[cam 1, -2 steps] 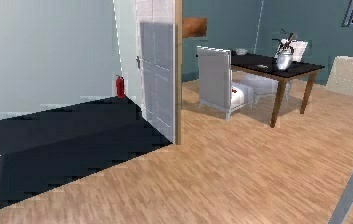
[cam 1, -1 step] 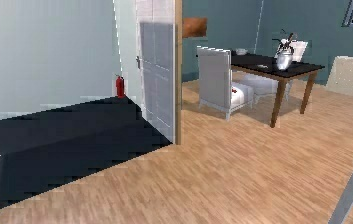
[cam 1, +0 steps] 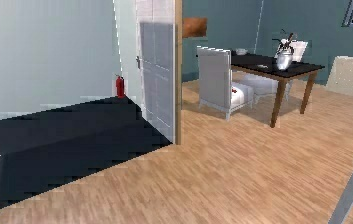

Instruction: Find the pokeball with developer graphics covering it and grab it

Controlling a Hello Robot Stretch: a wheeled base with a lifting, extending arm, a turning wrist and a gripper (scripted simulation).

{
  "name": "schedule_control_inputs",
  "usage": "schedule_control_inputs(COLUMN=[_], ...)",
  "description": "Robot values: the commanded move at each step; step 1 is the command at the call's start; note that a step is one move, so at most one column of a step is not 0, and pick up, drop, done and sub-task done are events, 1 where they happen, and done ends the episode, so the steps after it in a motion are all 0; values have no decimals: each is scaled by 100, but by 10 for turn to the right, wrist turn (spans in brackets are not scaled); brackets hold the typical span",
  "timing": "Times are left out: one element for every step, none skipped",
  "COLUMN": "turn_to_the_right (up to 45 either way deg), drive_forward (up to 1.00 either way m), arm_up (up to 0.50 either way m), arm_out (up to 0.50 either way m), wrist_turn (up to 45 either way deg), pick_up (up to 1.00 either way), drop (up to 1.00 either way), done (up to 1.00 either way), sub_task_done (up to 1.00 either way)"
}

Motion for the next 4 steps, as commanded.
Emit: schedule_control_inputs(turn_to_the_right=[0, 0, 0, 0], drive_forward=[0, 0, 0, 0], arm_up=[0, 0, 0, -30], arm_out=[0, 0, 0, 0], wrist_turn=[450, 450, 150, 0], pick_up=[0, 0, 0, 0], drop=[0, 0, 0, 0], done=[0, 0, 0, 0], sub_task_done=[0, 0, 0, 0])
